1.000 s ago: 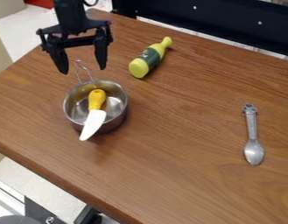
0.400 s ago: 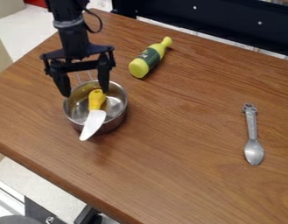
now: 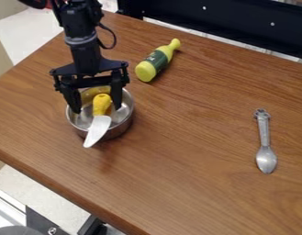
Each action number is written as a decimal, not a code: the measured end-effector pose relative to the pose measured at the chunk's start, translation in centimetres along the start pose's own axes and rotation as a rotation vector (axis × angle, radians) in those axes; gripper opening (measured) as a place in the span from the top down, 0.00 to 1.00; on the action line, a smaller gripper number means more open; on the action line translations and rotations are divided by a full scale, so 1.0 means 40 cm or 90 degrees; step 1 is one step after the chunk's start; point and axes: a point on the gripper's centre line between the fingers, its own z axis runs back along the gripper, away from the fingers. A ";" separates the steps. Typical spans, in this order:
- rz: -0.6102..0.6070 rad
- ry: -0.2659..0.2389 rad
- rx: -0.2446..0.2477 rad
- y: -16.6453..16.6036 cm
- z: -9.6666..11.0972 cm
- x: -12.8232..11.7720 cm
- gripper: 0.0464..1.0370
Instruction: Put the knife below the silver spoon
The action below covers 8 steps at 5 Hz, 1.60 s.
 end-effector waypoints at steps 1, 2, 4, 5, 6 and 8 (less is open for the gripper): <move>0.004 0.001 0.001 0.001 -0.014 -0.010 0.04; 0.013 -0.007 0.004 0.001 -0.025 -0.017 0.04; 0.021 -0.021 0.011 0.000 -0.042 -0.005 0.09; 0.031 -0.018 0.015 -0.001 -0.053 -0.003 0.37; 0.029 -0.029 0.015 -0.002 -0.055 0.003 0.66; 0.032 -0.006 0.013 -0.007 -0.039 0.003 0.73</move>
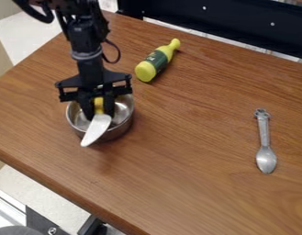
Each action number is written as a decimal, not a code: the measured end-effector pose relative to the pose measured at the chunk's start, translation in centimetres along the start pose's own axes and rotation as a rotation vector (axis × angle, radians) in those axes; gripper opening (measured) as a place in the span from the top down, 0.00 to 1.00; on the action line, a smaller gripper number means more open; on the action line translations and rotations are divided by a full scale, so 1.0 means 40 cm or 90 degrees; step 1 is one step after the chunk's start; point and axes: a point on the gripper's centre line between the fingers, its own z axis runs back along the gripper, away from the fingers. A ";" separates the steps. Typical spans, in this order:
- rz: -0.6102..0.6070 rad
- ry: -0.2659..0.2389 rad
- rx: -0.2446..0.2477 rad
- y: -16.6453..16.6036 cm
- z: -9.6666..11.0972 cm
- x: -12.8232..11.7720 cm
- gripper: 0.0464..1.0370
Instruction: Put the knife below the silver spoon
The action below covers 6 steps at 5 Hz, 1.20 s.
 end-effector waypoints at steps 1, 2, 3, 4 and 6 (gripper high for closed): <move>0.018 0.020 -0.001 0.004 0.028 0.012 0.73; 0.026 0.061 -0.008 0.009 0.056 0.012 0.73; 0.019 0.126 -0.031 0.008 0.112 0.007 0.73; -0.019 0.143 -0.065 0.001 0.190 -0.010 0.73; -0.219 -0.004 -0.106 -0.054 0.191 -0.101 0.73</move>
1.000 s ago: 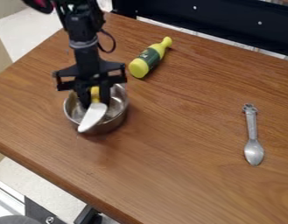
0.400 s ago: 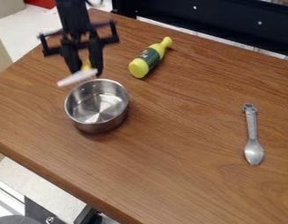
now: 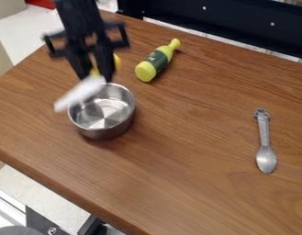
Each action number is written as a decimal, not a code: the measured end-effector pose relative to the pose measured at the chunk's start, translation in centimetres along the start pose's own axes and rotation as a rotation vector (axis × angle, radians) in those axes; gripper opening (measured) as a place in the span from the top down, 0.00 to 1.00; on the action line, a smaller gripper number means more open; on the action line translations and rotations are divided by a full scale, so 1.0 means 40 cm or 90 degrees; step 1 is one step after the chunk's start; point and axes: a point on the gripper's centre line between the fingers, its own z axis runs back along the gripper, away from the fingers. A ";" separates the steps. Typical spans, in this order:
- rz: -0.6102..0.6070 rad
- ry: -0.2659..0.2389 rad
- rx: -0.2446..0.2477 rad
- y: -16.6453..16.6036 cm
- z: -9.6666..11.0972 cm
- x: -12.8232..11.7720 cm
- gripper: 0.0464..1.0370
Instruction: Put the knife below the silver spoon
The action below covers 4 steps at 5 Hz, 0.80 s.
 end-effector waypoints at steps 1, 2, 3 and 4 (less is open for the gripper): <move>-0.167 -0.038 0.011 -0.063 -0.010 0.013 0.73; -0.335 -0.059 0.043 -0.115 -0.060 -0.008 0.73; -0.502 -0.055 0.022 -0.164 -0.090 -0.030 0.73; -0.651 -0.044 -0.018 -0.175 -0.117 -0.066 0.73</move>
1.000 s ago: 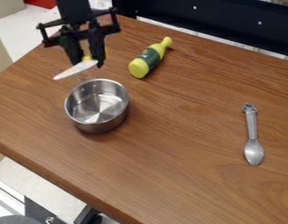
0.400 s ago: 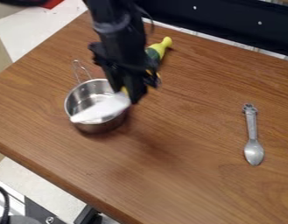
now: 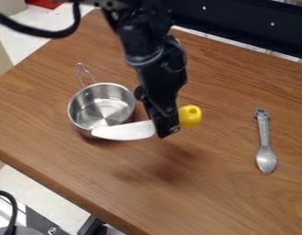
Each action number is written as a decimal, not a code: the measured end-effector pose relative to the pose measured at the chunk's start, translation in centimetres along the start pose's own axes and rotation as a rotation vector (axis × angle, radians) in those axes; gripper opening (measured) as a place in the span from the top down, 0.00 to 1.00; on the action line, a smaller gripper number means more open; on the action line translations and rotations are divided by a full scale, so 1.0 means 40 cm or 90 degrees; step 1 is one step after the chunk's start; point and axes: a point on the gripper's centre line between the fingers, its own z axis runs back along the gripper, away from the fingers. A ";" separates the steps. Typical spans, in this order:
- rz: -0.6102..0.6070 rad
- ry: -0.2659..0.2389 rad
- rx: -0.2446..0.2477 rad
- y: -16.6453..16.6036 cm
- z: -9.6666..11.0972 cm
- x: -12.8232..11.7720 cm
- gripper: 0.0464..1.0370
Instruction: Put the knife below the silver spoon
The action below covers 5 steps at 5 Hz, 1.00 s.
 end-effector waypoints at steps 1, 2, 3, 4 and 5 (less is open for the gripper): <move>-0.146 0.002 -0.064 -0.053 -0.026 0.013 0.73; -0.248 0.015 -0.099 -0.087 -0.051 0.028 0.73; -0.280 0.021 -0.130 -0.115 -0.074 0.037 0.73; -0.298 0.020 -0.120 -0.144 -0.097 0.053 0.73; -0.303 0.025 -0.108 -0.170 -0.134 0.049 0.73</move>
